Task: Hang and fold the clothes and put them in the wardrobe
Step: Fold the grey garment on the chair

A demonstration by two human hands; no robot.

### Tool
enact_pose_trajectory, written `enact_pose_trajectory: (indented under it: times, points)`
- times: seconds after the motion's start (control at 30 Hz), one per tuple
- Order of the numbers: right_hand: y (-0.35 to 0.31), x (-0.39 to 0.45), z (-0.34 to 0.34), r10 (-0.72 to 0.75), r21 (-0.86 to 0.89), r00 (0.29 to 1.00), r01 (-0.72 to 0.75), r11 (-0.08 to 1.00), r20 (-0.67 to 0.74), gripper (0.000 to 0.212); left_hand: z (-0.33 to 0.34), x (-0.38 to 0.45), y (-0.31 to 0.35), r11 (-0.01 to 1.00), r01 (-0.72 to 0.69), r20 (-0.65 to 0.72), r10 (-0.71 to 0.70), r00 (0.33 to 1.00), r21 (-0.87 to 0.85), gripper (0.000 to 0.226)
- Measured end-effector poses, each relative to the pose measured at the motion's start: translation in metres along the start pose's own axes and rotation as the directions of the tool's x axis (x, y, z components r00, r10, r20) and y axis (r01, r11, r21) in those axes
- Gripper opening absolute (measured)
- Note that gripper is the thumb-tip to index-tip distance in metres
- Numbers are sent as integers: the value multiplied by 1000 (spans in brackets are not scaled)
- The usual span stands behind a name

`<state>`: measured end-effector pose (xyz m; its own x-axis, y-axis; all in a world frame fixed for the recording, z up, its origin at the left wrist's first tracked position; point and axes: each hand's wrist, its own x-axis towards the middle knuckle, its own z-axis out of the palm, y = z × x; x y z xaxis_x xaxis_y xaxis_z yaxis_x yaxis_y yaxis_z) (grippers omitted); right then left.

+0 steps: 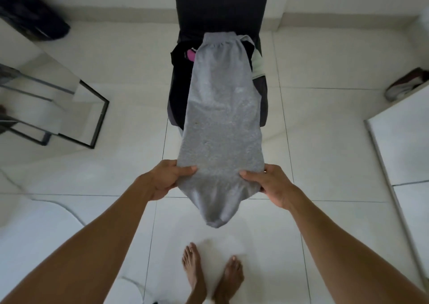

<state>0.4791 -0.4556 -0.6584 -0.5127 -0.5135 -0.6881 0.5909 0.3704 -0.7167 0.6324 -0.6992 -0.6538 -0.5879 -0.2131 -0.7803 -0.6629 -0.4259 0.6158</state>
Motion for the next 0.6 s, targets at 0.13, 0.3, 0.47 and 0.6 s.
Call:
enact_pose_trajectory:
  times: [0.13, 0.3, 0.47, 0.6]
  points:
    - [-4, -26, 2, 120, -84, 987, -112, 990, 105, 48, 7, -25, 0, 997, 27, 8, -26, 1000, -70, 54]
    - [-6, -45, 6, 53, -1, 997, -53, 999, 51, 59, 14, -51, -7, 994, 100, 28, -101, 994, 42, 54]
    - [0, -67, 10, 139, -77, 981, -130, 989, 132, 44, 14, -72, -24, 995, 83, 98, -77, 992, -62, 79]
    - [5, -83, 17, 80, -10, 990, -80, 997, 112, 59, 21, -97, -31, 988, 155, 111, -157, 981, 23, 55]
